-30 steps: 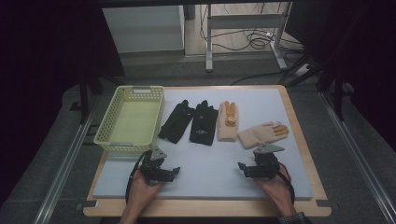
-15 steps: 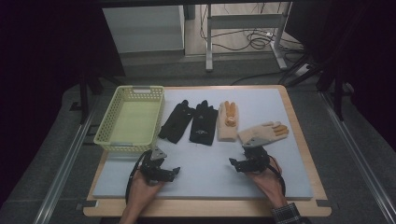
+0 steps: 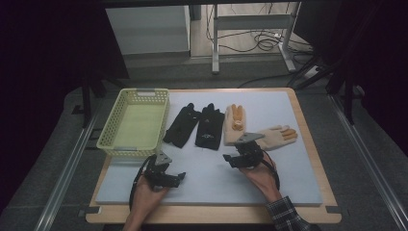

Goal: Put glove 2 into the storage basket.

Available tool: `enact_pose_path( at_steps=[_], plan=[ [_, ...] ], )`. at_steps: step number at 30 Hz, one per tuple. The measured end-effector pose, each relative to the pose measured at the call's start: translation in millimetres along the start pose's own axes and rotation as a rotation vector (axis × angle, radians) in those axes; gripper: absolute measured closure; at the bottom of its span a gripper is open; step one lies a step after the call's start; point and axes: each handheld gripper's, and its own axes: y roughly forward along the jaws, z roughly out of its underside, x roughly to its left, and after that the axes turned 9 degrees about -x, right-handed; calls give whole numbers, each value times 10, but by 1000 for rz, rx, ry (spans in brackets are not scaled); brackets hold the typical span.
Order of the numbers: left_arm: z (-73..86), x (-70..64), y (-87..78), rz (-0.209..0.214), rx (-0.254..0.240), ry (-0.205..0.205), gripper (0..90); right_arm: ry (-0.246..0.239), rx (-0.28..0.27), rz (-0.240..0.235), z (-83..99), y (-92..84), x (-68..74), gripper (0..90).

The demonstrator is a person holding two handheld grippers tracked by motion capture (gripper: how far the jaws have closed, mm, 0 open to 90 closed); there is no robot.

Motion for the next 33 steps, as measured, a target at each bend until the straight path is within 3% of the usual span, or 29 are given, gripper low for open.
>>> enact_pose_path(
  at_steps=[6, 7, 11, 24, 30, 33],
  plan=[
    [0, 0, 0, 0, 0, 0, 111, -46, 20, 1, -96, 142, 26, 324],
    [0, 0, 0, 0, 0, 0, 110, -50, 37, -29, -148, 218, 20, 327],
    [0, 0, 0, 1, 1, 0, 110, -55, 40, -50, -226, 337, 20, 327],
    [0, 1, 1, 1, 0, -1, 110, 18, 1, -90, -496, 748, -36, 320],
    [0, 1, 1, 1, 1, -1, 110, 2, 14, -88, -602, 924, -4, 330],
    [0, 3, 1, 1, 2, 0, 110, -21, 18, -94, -689, 1068, 40, 387]
  ],
)
